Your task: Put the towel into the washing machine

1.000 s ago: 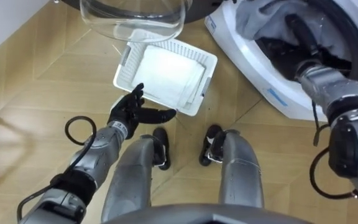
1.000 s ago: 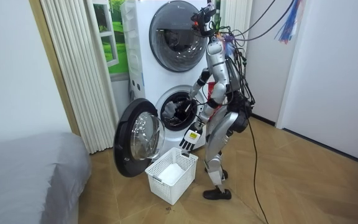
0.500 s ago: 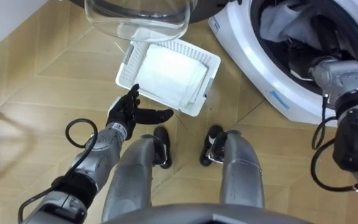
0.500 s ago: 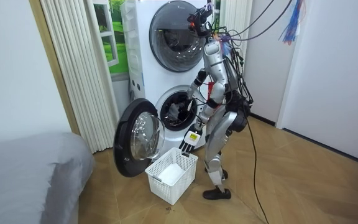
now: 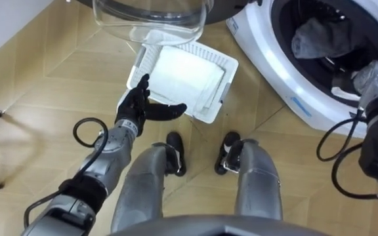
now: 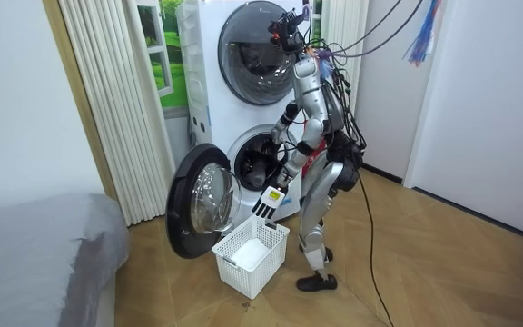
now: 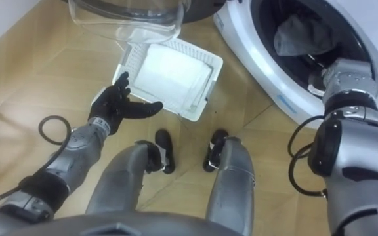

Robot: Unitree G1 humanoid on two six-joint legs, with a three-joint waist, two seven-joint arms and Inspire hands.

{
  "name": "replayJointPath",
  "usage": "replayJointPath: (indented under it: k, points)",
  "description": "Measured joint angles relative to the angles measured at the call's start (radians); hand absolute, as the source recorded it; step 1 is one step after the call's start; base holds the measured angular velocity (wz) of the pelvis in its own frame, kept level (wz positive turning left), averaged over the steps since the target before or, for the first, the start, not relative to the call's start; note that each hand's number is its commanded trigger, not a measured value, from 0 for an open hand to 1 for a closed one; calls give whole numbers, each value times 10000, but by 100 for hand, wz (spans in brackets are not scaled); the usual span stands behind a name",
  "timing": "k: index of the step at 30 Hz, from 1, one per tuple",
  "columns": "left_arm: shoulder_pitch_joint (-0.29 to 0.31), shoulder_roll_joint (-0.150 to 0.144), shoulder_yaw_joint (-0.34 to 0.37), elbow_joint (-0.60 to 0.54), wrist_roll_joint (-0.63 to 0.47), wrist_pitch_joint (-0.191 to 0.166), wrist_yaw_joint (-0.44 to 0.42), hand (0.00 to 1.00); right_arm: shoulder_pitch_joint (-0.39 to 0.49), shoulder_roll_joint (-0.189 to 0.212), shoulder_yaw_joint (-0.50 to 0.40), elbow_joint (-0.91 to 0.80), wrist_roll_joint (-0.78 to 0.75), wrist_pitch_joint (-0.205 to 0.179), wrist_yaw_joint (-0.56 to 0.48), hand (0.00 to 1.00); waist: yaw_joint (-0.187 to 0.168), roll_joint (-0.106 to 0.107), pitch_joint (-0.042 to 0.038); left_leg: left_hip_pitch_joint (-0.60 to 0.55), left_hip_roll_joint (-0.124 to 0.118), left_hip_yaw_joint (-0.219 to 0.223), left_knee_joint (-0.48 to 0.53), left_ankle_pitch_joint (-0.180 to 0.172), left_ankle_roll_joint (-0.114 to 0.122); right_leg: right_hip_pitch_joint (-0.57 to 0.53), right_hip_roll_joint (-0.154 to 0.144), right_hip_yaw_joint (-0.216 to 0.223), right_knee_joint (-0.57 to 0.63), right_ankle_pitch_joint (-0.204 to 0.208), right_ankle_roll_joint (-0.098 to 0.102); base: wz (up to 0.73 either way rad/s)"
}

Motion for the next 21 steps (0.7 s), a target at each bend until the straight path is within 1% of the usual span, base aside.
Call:
replayJointPath:
  k: [3, 6, 7, 10, 12, 14, 17, 19, 20, 21]
  points:
    - [-12, -71, 6, 56, 141, -2, -20, 0, 15, 4, -20, 0, 118, -64, -224, 0, 0, -1, 1, 166, -22, 35, -124, 28, -9, 125, 6, 5, -50, 1, 2, 0]
    - [-119, -134, 6, 234, 178, -4, -105, 0, 212, 103, -168, 5, 195, -71, -258, 0, 44, -5, 3, 402, 14, 54, -225, 32, -15, 397, 96, 16, -247, 12, 21, -2]
    - [-172, -135, 17, 328, 210, -2, -150, 0, 356, 150, -168, 5, 222, -72, -230, 0, 126, -9, 6, 551, 58, 81, -283, 32, -15, 571, 160, 14, -383, 32, 56, -8]
    - [-178, -123, 113, 383, 399, -2, -233, 0, 758, 254, -167, 6, 227, -72, -40, 0, 291, -10, 8, 1061, 86, 120, -603, 45, -37, 1074, 310, 38, -789, 97, 154, -10]
    - [-205, -120, 259, 482, 454, -2, -288, 0, 962, 323, -167, 5, 222, -72, 75, 0, 315, -27, 18, 1314, 64, 123, -849, 59, -60, 1306, 336, 12, -976, 123, 192, -3]
    - [-210, -105, 436, 574, 613, -3, -312, 0, 1161, 360, -167, 6, 223, -72, 200, 0, 347, -26, 17, 1556, 64, 120, -1065, 85, -85, 1550, 429, 25, -1213, 188, 247, -3]
    - [-232, -10, 526, 986, 636, -17, -309, 0, 1566, 464, -168, 24, 220, -62, 363, 0, 403, -18, 12, 2088, 76, 123, -1523, 150, -111, 2118, 603, 15, -1789, 329, 334, -7]
    - [-175, 146, 555, 1132, 804, -17, -295, 0, 1928, 537, -160, 21, 205, -60, 600, 0, 425, -7, 5, 2432, 92, 66, -1791, 173, -137, 2574, 739, -34, -2260, 425, 404, 0]
    - [-141, 197, 555, 1147, 804, -25, -284, 0, 2032, 550, -156, 16, 205, -57, 657, 0, 430, -8, 6, 2507, 91, 46, -1828, 176, -141, 2679, 762, -27, -2340, 437, 411, 0]
    - [-15, 296, 557, 1256, 853, -70, -277, 0, 2259, 597, -157, 19, 199, -55, 826, 0, 446, -4, 3, 2743, 89, 31, -1991, 178, -145, 2940, 836, 10, -2569, 464, 451, 0]
